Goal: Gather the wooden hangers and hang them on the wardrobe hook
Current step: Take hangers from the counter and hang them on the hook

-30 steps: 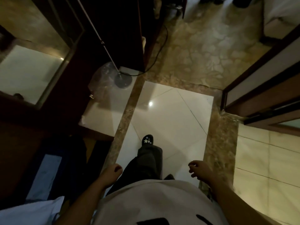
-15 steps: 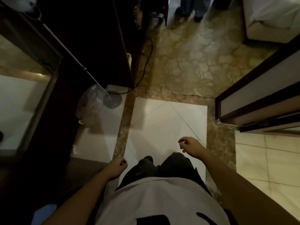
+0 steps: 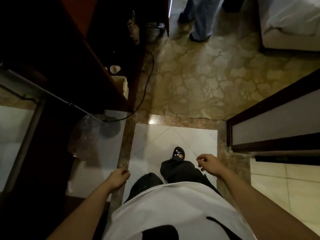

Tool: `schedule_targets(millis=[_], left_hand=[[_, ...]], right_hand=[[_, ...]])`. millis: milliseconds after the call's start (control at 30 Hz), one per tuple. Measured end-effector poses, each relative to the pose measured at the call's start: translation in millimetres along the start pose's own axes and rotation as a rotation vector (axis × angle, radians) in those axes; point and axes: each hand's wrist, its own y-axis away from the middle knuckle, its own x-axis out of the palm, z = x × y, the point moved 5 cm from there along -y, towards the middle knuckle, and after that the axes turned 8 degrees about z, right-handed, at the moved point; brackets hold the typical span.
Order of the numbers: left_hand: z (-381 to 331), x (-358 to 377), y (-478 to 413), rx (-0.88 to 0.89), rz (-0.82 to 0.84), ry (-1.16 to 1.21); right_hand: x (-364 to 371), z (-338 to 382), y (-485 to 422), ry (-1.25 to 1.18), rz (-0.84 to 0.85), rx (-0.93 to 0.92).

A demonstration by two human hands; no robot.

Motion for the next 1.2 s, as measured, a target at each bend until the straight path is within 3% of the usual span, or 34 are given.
schedule_targets(millis=[233,367,600,833,1033,1200], left_hand=[[-200,-26,-44,0.228,0.03,0.013],[-270,-45,-69,0.252,0.061,0.008],[-286,-112,-122,0.149,0.055,0.028],[-278,-202,-162,-0.039,-0.032,0.012],[-347,-256,-189,0.017,-0.109,0.136],[-418,-264,-222,0.007,-0.083,0.164]], right_hand=[[-104,-36,-11,-0.074,-0.041,0.125],[-149,-40,-27,-0.101,-0.046,0.187],[-220,26,-99,-0.084,-0.014,0.155],[-309,184,-181,0.0,0.051,-0.038],[-382,278,-225,0.052,0.07,-0.18],[-445,288,-267,0.179,0.099,-0.18]])
